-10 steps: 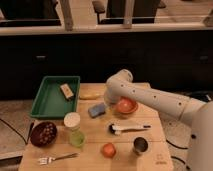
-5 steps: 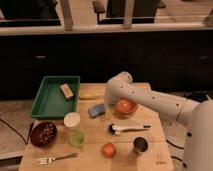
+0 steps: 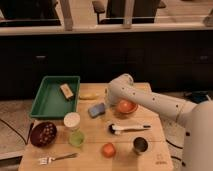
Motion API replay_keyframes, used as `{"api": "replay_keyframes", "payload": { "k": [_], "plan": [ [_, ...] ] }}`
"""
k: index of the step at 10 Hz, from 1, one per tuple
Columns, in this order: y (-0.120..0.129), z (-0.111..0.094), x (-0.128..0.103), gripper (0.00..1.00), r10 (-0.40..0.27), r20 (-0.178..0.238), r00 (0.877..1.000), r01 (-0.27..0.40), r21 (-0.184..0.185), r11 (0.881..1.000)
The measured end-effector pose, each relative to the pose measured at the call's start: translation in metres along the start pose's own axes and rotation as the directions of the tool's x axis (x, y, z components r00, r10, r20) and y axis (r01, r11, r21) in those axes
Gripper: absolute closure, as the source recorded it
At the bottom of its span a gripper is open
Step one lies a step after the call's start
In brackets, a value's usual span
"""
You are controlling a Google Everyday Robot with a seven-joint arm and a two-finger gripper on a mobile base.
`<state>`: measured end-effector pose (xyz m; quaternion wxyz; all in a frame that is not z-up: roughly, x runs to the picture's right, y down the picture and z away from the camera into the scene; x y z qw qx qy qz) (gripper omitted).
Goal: Place sponge in table surface
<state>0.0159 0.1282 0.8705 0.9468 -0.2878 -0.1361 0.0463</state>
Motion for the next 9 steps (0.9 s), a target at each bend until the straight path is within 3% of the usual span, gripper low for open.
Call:
{"api": "replay_keyframes", "payload": {
  "k": [9],
  "plan": [
    [0.0046,0.0102,0.0025,0.2,0.031,0.015,0.999,-0.031,-0.007,1.0]
  ]
}}
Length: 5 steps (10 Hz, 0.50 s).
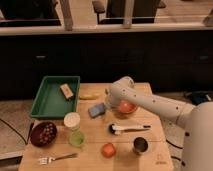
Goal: Place sponge in table surface
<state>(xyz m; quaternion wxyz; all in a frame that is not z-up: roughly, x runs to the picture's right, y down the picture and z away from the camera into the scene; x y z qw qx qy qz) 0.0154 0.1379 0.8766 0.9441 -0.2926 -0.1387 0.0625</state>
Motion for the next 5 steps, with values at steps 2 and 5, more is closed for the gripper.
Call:
{"api": "replay_keyframes", "payload": {
  "k": [2,5],
  "plan": [
    [0.0004,0.0001,-0.0006,0.2,0.006,0.003,1.0,-0.006,-0.001,1.0],
    [0.0018,0.0007,-0.0001,0.2,0.011,0.007,1.0,-0.011,-0.002,1.0]
  ]
}}
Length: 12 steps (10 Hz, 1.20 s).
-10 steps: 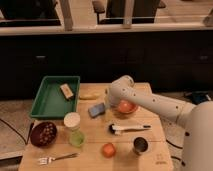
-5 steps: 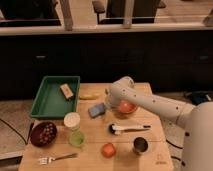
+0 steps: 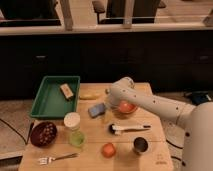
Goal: Place sponge in table surface
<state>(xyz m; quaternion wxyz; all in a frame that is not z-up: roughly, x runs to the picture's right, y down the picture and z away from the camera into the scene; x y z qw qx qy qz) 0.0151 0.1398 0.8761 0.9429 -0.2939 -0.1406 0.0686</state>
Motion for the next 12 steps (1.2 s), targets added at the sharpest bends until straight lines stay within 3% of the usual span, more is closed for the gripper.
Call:
{"api": "replay_keyframes", "payload": {
  "k": [12],
  "plan": [
    [0.0044,0.0006,-0.0011,0.2,0.009,0.018,1.0,-0.009,-0.008,1.0]
  ]
}}
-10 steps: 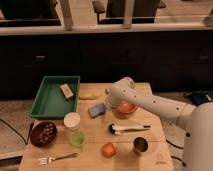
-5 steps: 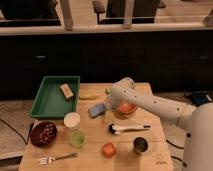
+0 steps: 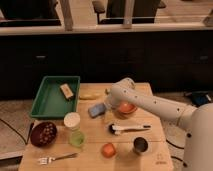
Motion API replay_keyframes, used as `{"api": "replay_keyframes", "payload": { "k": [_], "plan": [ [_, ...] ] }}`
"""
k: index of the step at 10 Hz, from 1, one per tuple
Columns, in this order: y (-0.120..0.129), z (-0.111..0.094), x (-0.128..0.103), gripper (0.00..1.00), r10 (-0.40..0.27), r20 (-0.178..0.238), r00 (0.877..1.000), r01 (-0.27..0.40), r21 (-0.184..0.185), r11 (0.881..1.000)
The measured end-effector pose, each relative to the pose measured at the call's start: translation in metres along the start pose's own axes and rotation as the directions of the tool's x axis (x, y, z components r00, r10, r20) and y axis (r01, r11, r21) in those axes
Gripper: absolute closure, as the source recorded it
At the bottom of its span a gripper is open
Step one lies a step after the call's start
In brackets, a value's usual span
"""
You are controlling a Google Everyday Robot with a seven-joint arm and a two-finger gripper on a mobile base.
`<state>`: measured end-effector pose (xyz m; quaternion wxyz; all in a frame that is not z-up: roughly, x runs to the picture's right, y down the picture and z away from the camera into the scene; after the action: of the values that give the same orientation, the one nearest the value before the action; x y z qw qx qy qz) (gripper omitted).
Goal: Place sponge in table surface
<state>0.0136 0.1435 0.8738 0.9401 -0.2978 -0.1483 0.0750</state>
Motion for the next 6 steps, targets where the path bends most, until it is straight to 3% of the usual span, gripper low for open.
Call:
{"api": "replay_keyframes", "payload": {
  "k": [6],
  "plan": [
    [0.0027,0.0008,0.0001,0.2,-0.001,0.006,1.0,0.001,-0.008,1.0]
  ]
}}
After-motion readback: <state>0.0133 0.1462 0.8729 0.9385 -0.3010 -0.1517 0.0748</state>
